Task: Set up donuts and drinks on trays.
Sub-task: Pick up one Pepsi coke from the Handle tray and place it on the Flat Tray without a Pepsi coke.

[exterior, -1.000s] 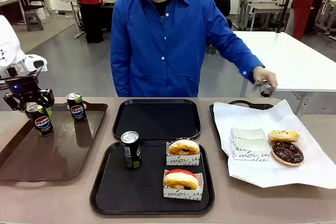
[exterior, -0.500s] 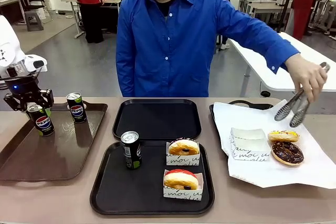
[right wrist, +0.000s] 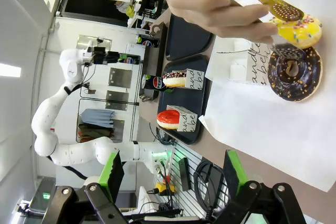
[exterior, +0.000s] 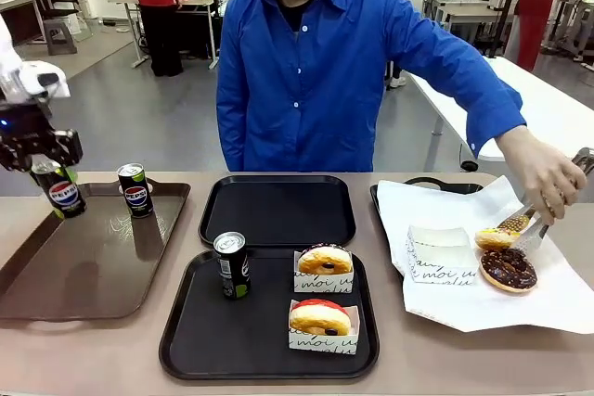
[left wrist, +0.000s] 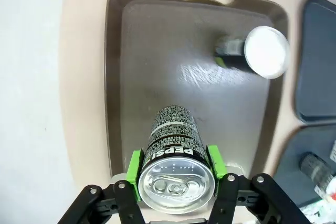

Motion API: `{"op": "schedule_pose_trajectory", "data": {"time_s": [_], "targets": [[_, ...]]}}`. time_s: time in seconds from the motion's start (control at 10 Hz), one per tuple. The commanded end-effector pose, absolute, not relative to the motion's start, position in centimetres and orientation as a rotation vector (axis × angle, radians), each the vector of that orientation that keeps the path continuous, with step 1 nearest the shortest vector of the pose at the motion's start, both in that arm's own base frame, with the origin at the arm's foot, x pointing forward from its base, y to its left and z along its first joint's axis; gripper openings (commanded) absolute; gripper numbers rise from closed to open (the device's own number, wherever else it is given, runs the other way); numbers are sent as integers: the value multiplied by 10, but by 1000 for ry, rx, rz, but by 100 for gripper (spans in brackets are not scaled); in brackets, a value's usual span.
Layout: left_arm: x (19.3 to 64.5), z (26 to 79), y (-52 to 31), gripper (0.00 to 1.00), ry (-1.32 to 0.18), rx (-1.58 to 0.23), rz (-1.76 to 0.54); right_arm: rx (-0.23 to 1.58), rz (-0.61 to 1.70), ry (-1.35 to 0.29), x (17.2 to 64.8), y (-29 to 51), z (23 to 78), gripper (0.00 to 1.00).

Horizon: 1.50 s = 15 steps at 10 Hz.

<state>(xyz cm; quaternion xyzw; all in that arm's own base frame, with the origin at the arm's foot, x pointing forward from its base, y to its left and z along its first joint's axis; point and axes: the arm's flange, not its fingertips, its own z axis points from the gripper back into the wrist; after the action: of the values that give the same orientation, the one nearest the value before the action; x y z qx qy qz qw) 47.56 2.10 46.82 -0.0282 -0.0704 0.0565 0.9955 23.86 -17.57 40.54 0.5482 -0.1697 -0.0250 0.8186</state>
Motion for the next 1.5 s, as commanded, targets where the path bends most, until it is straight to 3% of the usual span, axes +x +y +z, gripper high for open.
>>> {"op": "schedule_pose_trajectory", "data": {"time_s": [0.0, 0.3, 0.9, 1.0, 1.4], "targets": [[439, 512, 19, 0, -166, -116, 76, 1179, -44, -374, 239, -176, 405, 100], [410, 537, 21, 0, -201, -179, 53, 1179, -44, -374, 239, -176, 405, 100], [416, 545, 16, 0, -193, -136, 78, 1179, -44, -374, 239, -176, 405, 100], [413, 539, 18, 59, -184, -138, 81, 1179, -44, -374, 239, -176, 405, 100], [438, 573, -80, 59, -250, -68, -154, 1179, -44, -374, 239, -176, 405, 100]]}}
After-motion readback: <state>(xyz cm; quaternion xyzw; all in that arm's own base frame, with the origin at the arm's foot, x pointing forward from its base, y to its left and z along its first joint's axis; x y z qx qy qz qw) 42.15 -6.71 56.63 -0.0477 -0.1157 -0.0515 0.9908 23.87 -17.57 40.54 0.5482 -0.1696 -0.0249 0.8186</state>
